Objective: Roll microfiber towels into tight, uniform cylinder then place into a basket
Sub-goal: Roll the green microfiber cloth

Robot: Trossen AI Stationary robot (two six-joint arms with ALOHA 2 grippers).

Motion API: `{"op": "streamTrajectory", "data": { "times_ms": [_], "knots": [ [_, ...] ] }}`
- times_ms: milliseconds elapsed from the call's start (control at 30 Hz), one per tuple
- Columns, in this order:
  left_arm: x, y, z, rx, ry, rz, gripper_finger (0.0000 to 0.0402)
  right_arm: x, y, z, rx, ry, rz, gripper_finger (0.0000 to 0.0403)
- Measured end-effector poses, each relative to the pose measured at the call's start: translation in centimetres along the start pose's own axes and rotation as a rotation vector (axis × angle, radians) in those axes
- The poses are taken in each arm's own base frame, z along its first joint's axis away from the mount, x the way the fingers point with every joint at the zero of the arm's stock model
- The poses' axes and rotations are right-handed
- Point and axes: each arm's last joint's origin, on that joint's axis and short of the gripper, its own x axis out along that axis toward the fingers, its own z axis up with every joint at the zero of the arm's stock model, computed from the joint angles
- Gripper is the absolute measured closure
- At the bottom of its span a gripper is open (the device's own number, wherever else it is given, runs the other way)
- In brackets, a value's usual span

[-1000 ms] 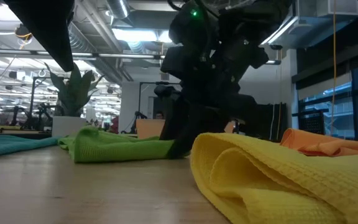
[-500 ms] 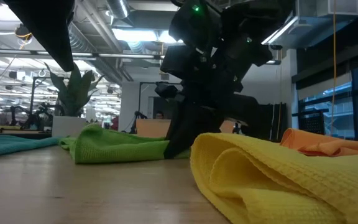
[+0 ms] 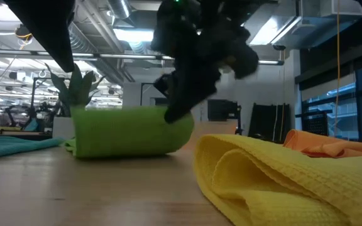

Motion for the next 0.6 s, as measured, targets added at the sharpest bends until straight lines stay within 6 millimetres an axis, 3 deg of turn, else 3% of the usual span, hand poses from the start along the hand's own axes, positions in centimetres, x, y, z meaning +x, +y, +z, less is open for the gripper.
{"op": "streamTrajectory", "data": {
  "times_ms": [233,600],
  "knots": [
    [0.0,0.0,0.0,0.001,0.013,-0.007,0.0344,-1.7,-3.5,-1.2,0.205,-0.039,0.013,0.0397],
    [0.0,-0.2,0.0,-0.006,0.007,-0.019,0.0344,-1.8,-6.7,-3.2,0.327,-0.050,0.013,0.0397]
  ]
}}
